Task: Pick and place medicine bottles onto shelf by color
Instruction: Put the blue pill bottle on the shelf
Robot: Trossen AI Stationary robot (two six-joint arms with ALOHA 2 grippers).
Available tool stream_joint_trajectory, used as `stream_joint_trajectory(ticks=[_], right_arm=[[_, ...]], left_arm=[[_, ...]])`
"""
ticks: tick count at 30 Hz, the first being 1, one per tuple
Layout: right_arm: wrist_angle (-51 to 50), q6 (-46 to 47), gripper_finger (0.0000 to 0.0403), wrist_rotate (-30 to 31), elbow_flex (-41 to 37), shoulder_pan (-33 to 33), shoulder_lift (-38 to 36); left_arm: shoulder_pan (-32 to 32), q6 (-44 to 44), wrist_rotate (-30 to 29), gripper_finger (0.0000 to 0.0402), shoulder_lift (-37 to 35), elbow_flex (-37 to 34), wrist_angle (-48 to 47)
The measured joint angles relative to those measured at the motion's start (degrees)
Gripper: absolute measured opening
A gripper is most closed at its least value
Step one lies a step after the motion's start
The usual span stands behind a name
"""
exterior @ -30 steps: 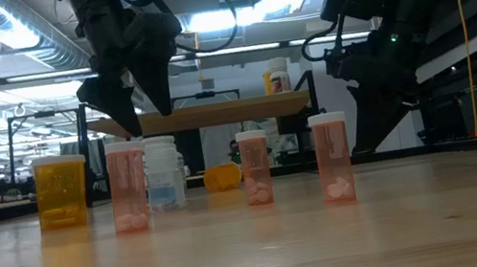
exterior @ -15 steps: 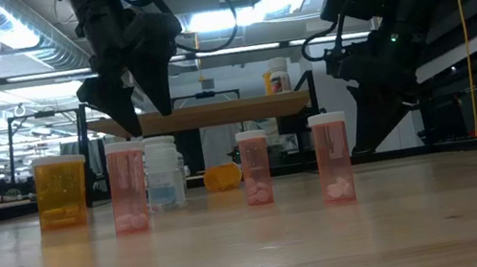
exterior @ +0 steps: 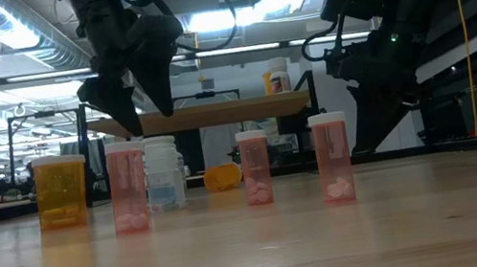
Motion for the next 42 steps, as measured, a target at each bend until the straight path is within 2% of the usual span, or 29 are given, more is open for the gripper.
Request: stream_joint_trajectory(ticks=[12, 17, 27, 32, 42], right_arm=[[0.0, 0.1, 0.0241, 0.0, 0.0, 0.0, 0.0], [0.0, 0.1, 0.0241, 0.0, 0.0, 0.0, 0.0], [0.5, -0.1, 0.0241, 0.0, 0.0, 0.0, 0.0], [0.7, -0.1, 0.0241, 0.0, 0.0, 0.0, 0.0], [0.8, 0.0, 0.0241, 0.0, 0.0, 0.0, 0.0]], left_arm=[[0.0, -0.8, -0.7, 0.0333, 0.1, 0.0, 0.4], [-0.1, -2.1, -3.5, 0.0333, 3.0, 0.1, 0.9], [-0.2, -1.4, -3.6, 0.0328, 7.2, 0.1, 2.0], [-0.2, -1.6, -3.2, 0.0296, 7.3, 0.1, 2.5], [-0.1, -1.7, -2.5, 0.0198, 6.2, 0.0, 2.9]])
